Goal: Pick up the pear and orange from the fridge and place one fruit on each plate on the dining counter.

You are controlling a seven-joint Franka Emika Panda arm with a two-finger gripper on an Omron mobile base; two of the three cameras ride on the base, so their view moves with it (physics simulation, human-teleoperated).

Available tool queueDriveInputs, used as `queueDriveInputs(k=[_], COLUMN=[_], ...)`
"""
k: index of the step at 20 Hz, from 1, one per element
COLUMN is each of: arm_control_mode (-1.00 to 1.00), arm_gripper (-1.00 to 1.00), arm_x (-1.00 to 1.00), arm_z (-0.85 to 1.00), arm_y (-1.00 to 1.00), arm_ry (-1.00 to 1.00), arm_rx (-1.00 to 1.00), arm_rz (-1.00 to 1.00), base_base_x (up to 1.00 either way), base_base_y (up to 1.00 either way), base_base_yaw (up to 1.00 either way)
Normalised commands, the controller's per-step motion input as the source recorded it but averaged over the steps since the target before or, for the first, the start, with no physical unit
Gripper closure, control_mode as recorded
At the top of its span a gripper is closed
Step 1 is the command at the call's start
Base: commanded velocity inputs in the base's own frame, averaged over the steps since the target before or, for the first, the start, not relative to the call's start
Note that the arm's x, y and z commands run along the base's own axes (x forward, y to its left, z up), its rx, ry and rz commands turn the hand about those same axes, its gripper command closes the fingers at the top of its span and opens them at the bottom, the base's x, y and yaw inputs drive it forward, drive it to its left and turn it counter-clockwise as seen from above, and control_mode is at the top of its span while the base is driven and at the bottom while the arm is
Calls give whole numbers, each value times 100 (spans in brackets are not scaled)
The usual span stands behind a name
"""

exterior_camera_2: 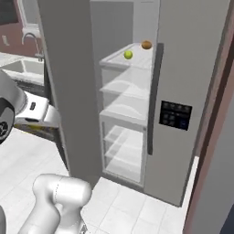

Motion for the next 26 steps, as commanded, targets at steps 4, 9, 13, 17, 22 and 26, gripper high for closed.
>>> queueDriveInputs(k=[4,9,13,17,22,26], arm_control_mode=[100,100,100,100,100,100], arm_gripper=[100,100,100,100,100,100], arm_x=[0,0,0,0,0,0], arm_z=[0,0,0,0,0,0], arm_y=[0,0,0,0,0,0], arm_ry=[0,0,0,0,0,0], arm_rx=[0,0,0,0,0,0], arm_rz=[0,0,0,0,0,0], base_base_x=[-42,-11,0,0,1,14], base_base_y=[0,1,0,0,4,15], base_base_yaw=[86,97,100,100,100,99])
